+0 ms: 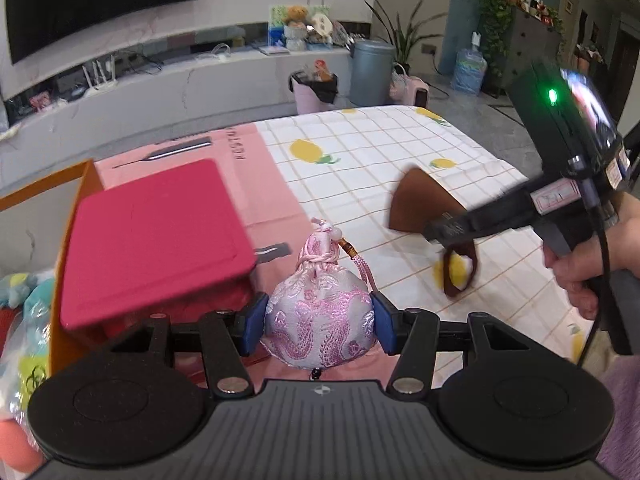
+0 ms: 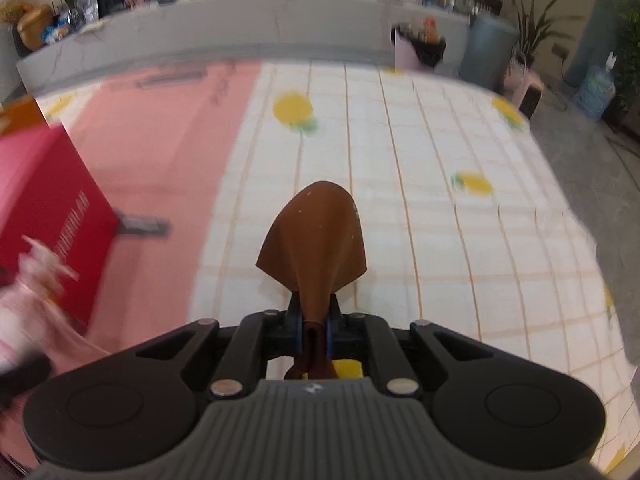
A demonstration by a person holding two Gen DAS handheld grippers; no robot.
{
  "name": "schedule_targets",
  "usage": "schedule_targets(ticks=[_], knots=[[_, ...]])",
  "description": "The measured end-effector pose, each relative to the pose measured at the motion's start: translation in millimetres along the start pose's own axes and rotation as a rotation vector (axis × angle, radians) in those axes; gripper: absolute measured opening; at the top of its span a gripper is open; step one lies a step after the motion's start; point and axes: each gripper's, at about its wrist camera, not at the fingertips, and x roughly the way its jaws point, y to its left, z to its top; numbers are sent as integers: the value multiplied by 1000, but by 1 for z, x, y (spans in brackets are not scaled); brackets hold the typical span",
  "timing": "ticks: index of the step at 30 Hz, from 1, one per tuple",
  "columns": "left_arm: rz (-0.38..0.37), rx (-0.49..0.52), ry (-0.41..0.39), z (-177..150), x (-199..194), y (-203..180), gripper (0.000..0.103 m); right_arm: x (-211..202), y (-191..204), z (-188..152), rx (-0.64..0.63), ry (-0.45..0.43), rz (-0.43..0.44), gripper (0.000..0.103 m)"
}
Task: Organize soft objects
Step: 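Carry the pouch and leather piece over the orange box with both grippers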
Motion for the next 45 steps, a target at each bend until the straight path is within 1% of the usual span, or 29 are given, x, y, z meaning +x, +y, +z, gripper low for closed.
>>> schedule_targets(ticks=[1, 3, 6, 8, 10, 12, 14, 15, 17, 20, 24, 27, 31, 34, 38, 42, 45], knots=[[3, -2, -2, 6, -1, -1, 62, -4, 5, 8, -14, -8, -10, 7], [-5, -4, -25, 22, -8, -1, 62, -13, 14, 25, -2, -32, -21, 8], [-5, -26, -62, 45, -21, 7, 62, -26, 26, 56, 24, -59, -2, 8], [-24, -51, -65, 65, -28, 17, 62, -34, 37, 78, 27, -83, 3, 8], [-33, -77, -90, 85, -36, 33, 62, -36, 48, 100, 49, -81, 37, 8], [-3, -95, -107, 103, -42, 51, 62, -41, 62, 118, 81, -90, 50, 8], [15, -131, -96, 116, -46, 76, 62, -51, 79, 135, 109, -136, 74, 8], [37, -152, -106, 120, -49, 87, 62, -56, 89, 143, 108, -145, 91, 8], [102, -139, -131, 125, -57, 108, 62, -65, 114, 157, 86, -165, 125, 8], [198, -139, -149, 121, -70, 139, 62, -83, 156, 173, 40, -205, 179, 8], [269, -179, -124, 100, -84, 174, 62, -98, 206, 180, -17, -219, 281, 8], [311, -194, -94, 77, -87, 193, 62, -100, 244, 173, -81, -195, 334, 8], [338, -206, -46, 54, -86, 210, 62, -87, 281, 152, -128, -126, 404, 8], [350, -215, -15, 39, -84, 218, 62, -70, 303, 139, -176, -76, 401, 8], [354, -224, 33, 20, -75, 229, 62, -38, 320, 127, -217, 6, 378, 8], [352, -225, 96, 2, -65, 233, 62, -7, 325, 119, -232, 69, 341, 9], [337, -204, 111, -7, -63, 232, 62, 11, 327, 116, -232, 107, 336, 9]])
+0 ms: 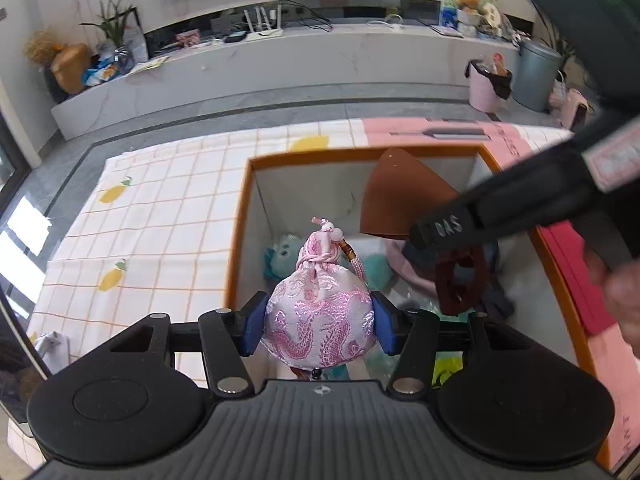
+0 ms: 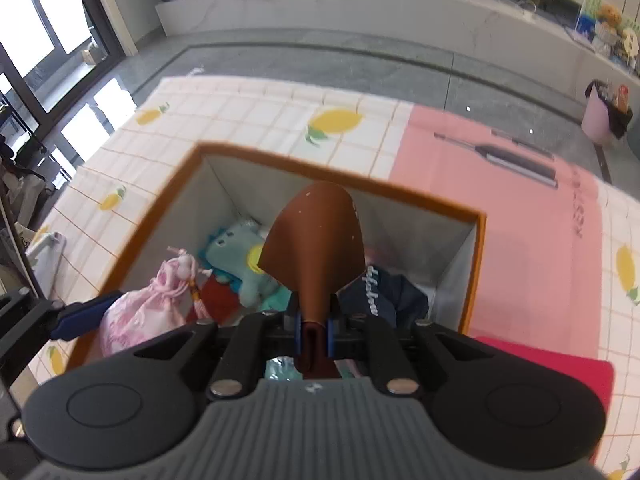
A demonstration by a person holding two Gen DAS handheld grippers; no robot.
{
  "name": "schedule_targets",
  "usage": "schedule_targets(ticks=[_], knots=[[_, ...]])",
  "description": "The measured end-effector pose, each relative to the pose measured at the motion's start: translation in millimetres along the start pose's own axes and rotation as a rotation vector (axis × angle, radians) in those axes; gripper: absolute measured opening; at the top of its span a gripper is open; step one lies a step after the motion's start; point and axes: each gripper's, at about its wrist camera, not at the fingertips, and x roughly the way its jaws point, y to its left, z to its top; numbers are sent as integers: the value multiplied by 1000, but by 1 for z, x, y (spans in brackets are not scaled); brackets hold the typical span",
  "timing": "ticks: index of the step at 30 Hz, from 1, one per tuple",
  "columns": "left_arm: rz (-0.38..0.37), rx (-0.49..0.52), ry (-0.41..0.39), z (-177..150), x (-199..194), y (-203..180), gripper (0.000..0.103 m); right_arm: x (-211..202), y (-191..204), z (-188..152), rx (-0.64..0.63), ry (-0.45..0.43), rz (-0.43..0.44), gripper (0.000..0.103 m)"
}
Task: Organize soft objects
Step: 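Carry the pouch and leather piece over the orange box with both grippers, then open both grippers releasing the pouch and leather piece into the box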
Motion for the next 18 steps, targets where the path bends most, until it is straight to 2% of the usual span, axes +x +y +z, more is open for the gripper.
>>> schedule_targets(ticks=[3, 5, 7, 8, 9, 10, 11, 13, 16, 18], knots=[[18, 7, 4, -5, 4, 0, 62, 10, -2, -2, -1, 13, -21, 9], [33, 16, 8, -11, 7, 0, 62, 12, -6, 0, 21, 19, 3, 13], [40, 20, 13, -14, 9, -1, 63, 10, -3, -2, 21, 14, 10, 28], [39, 20, 16, -16, 11, 0, 65, 10, -1, -1, 7, 8, 5, 32], [35, 22, 19, -16, 11, -1, 68, 10, 1, -1, -8, 1, -3, 42], [28, 25, 20, -17, 11, -2, 73, 9, 2, 0, -17, -7, -9, 53], [21, 27, 19, -18, 11, -2, 79, 7, 3, 0, -22, -14, -9, 57], [23, 30, 8, -21, 7, -4, 87, 3, 4, 1, -19, -30, 9, 74], [33, 43, -7, -22, 0, -7, 91, -8, 4, 2, -23, -72, 25, 88], [9, 7, 0, -22, -7, -4, 91, -15, 4, 2, -32, -105, 4, 88]])
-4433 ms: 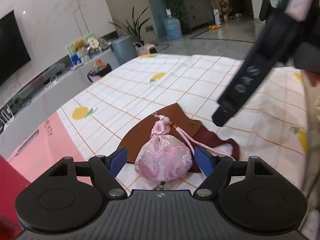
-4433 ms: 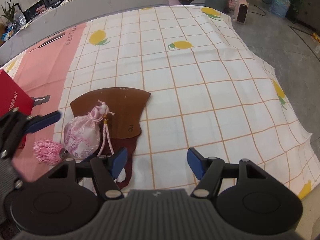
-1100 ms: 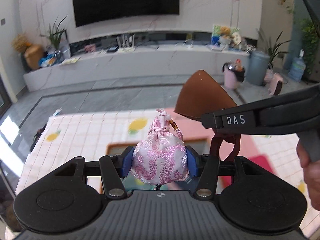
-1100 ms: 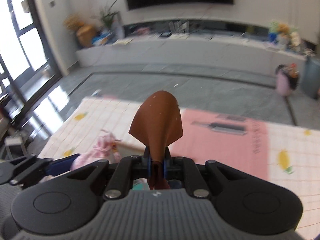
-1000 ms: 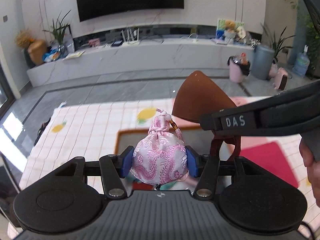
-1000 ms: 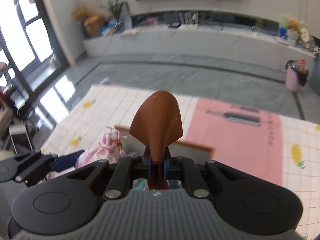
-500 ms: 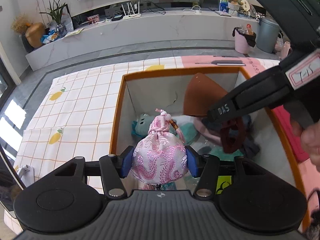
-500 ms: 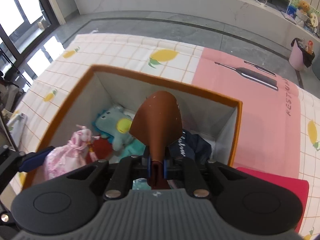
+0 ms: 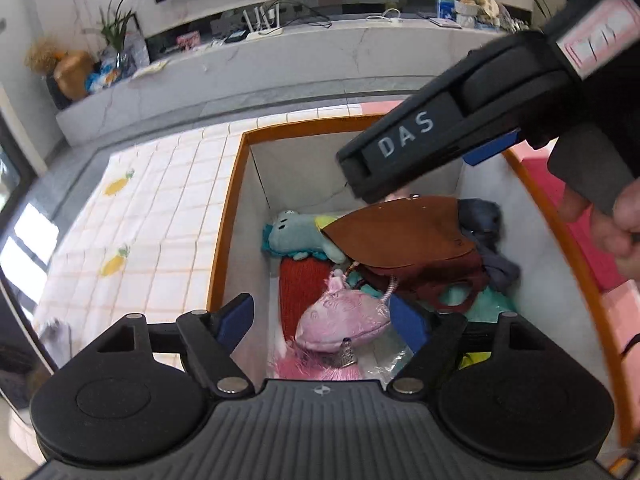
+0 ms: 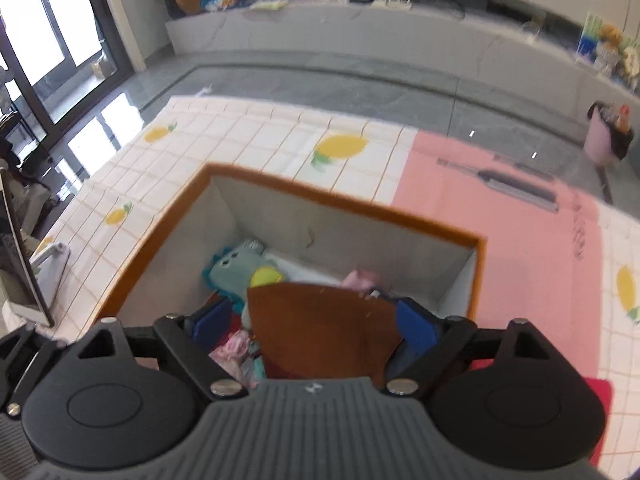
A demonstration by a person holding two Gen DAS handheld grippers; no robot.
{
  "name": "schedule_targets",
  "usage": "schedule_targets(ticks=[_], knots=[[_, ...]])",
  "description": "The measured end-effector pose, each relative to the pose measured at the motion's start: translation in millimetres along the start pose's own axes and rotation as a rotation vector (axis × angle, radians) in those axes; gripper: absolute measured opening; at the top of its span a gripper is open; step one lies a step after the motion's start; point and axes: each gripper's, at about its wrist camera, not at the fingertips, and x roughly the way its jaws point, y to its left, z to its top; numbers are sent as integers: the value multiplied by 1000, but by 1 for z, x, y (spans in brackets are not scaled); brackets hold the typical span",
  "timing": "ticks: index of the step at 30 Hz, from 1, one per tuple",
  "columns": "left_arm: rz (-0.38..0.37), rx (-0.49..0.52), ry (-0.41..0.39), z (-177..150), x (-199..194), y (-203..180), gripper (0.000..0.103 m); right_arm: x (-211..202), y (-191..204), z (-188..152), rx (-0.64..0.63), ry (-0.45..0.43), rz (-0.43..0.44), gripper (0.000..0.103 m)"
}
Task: Organize soft objects
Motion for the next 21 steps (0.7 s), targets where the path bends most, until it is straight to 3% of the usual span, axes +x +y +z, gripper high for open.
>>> schedule_targets(ticks=[4, 8, 12, 15, 21], knots=[[-9, -6, -62, 2, -24, 2, 95, -22, -1, 3, -8, -38, 0, 97], [4, 43, -127, 16, -52, -3, 95, -58, -5, 6, -25, -89, -7, 100], [4, 31, -224, 31, -85, -8, 95, -110, -20, 5, 4, -139, -60, 100], [45, 18, -352, 32, -114, -18, 97, -157, -36, -17, 33, -210, -124, 100], [76, 59, -559, 13, -152, -57, 97, -217, -58, -93, -57, -360, -267, 100]])
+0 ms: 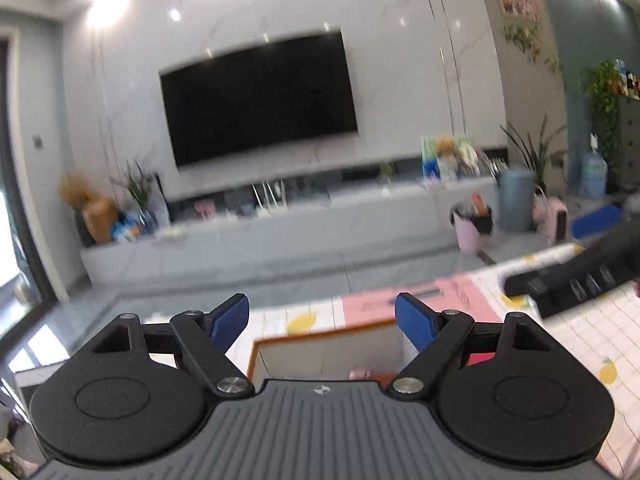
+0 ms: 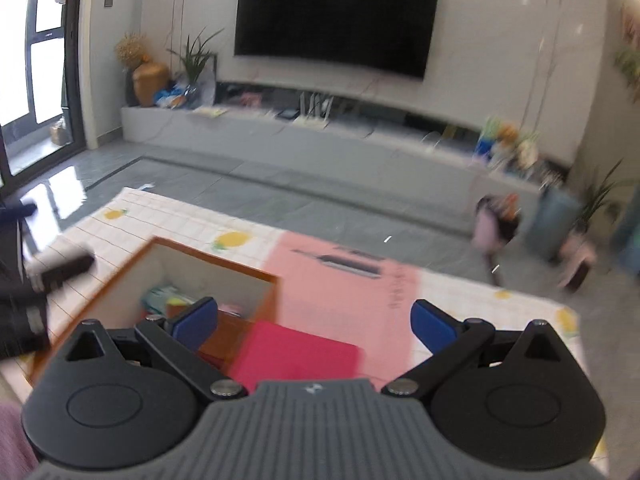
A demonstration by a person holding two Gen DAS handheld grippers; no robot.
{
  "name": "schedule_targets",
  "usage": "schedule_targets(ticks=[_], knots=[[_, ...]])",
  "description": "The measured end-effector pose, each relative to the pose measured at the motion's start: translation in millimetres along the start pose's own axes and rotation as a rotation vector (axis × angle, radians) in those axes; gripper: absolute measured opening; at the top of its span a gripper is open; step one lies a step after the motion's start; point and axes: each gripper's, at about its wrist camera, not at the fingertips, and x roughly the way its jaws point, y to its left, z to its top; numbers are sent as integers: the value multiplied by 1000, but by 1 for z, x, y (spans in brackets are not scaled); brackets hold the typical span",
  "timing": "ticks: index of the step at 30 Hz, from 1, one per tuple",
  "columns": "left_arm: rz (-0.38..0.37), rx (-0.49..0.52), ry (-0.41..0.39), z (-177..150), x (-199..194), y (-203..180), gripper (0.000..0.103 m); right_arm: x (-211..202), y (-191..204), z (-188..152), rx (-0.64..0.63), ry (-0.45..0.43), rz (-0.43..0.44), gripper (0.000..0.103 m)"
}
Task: Organize soft objects
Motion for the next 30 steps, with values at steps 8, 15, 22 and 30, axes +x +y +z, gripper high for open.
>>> schedule_targets(ticks=[8, 15, 22, 30], knots=[[-2, -44, -95, -27, -32, -55, 102, -52, -34, -112, 92, -184, -62, 100], [-63, -133, -54, -64, -37, -67, 103, -51, -37, -176, 232, -114, -58, 100], [-90, -159, -8, -90, -35, -71, 103, -39, -23, -193, 147, -128, -14, 100], [-111, -110, -15, -101, -41, -87, 103, -34, -16, -198, 150, -162, 14, 100]])
